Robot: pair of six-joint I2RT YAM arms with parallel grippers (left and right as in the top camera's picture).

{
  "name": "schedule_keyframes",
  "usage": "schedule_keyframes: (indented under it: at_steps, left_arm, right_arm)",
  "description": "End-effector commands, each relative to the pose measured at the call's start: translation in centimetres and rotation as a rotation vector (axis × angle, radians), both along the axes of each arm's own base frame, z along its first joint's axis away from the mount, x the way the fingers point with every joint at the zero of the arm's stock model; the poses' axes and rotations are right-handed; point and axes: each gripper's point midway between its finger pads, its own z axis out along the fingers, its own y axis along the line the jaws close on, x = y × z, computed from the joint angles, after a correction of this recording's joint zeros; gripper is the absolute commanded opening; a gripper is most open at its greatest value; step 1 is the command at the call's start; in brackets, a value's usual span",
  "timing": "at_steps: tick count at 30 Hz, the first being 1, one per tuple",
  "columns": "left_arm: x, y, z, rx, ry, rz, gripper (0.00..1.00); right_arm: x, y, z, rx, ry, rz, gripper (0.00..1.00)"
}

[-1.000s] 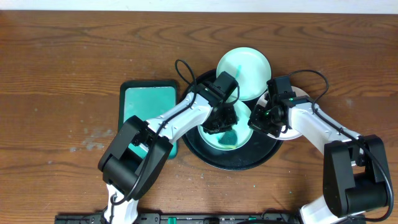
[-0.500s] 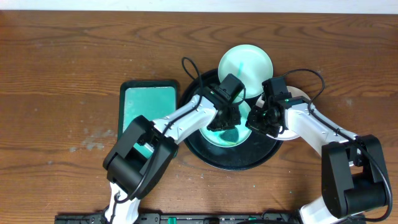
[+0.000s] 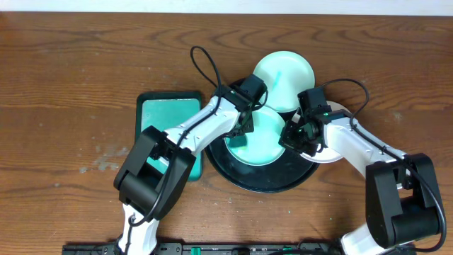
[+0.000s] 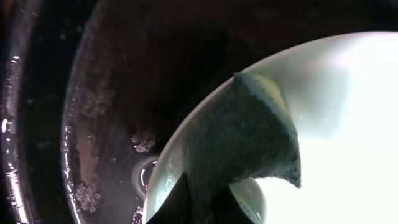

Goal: Clean dirty plates on tray and stack at the side
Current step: 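Scrub the lower pale green plate with the sponge in the left gripper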

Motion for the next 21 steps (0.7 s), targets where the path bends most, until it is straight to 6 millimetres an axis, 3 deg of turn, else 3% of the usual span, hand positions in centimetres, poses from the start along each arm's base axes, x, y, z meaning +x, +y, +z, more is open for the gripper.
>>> schedule_keyframes:
  at_steps: [1, 5, 10, 14, 21]
  left_arm:
    - [2.6, 2.9, -1.1, 0.124, -0.076, 0.001, 0.07]
    - [-0.1, -3.7, -2.0, -0.246, 0.085, -0.079, 0.08]
    - [-4.3, -9.7, -3.5, -0.527, 0.289, -0.184, 0.08]
    - [-6.6, -11.1, -4.3, -0.588, 0.388, -0.217, 0.08]
    - [-7.1, -12.1, -2.0, -0.655, 0.381, -0.288, 0.07]
  right_arm:
    - [0.1, -1.2, -0.9, -0.072, 0.000, -0.013, 0.01]
    - [0.1, -1.2, -0.9, -0.073, -0.002, -0.002, 0.01]
    - [0.0, -1.2, -0.9, -0.073, -0.002, 0.000, 0.01]
    - [-0.1, -1.2, -0.9, -0.076, 0.000, 0.007, 0.01]
    - [0.0, -1.2, -0.9, -0.076, -0.002, 0.010, 0.01]
